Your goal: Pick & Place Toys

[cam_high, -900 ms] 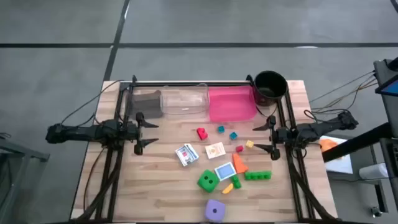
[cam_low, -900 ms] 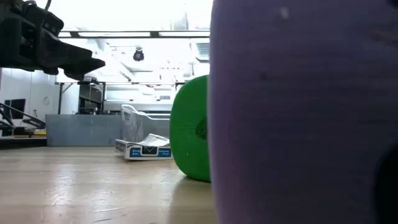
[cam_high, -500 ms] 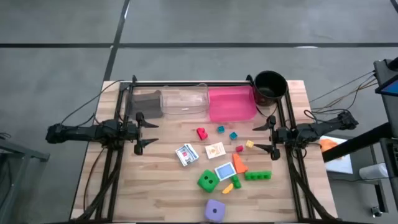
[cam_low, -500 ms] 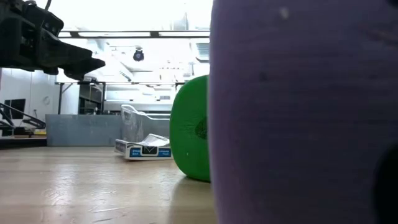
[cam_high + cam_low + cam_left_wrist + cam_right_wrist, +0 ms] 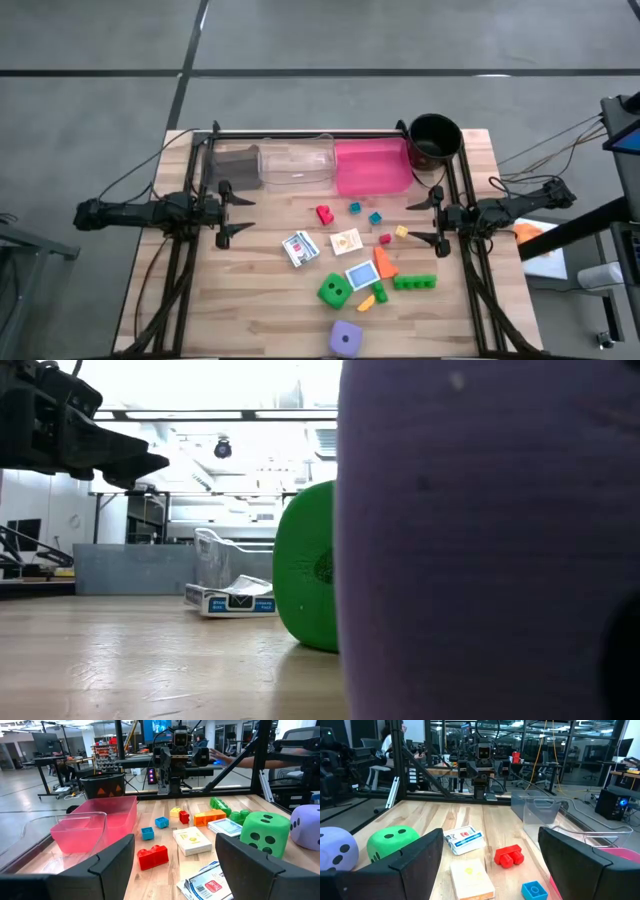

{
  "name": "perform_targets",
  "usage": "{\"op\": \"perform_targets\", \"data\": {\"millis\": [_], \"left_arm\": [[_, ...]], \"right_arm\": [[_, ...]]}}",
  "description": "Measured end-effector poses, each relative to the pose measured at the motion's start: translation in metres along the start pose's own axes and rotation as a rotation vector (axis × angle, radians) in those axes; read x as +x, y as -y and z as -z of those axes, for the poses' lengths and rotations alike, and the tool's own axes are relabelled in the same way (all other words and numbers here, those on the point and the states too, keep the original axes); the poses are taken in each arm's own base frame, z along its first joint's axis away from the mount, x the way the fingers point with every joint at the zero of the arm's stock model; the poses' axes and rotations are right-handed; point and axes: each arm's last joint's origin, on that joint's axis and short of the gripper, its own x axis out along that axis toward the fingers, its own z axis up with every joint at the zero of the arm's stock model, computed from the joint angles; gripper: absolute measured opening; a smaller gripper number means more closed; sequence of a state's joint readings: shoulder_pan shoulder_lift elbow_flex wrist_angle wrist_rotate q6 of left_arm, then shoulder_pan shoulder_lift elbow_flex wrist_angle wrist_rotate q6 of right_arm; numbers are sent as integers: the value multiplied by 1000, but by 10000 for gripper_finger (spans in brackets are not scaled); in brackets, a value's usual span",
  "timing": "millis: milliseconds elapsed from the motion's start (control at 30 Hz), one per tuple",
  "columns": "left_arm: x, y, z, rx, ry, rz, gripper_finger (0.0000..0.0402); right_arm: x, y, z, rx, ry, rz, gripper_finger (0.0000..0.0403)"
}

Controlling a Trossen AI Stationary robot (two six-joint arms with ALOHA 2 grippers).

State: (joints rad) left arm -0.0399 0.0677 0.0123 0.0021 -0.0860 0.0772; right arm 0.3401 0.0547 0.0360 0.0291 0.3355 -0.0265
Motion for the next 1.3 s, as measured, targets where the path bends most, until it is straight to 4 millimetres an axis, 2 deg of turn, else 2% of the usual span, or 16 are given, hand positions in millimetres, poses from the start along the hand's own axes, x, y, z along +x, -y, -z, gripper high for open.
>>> {"op": "perform_targets", "data": {"millis": [1300], "left_arm": [[0,0,-2,-2,28,-6,278]], "right_arm": [[0,0,0,0,0,0,325]]}}
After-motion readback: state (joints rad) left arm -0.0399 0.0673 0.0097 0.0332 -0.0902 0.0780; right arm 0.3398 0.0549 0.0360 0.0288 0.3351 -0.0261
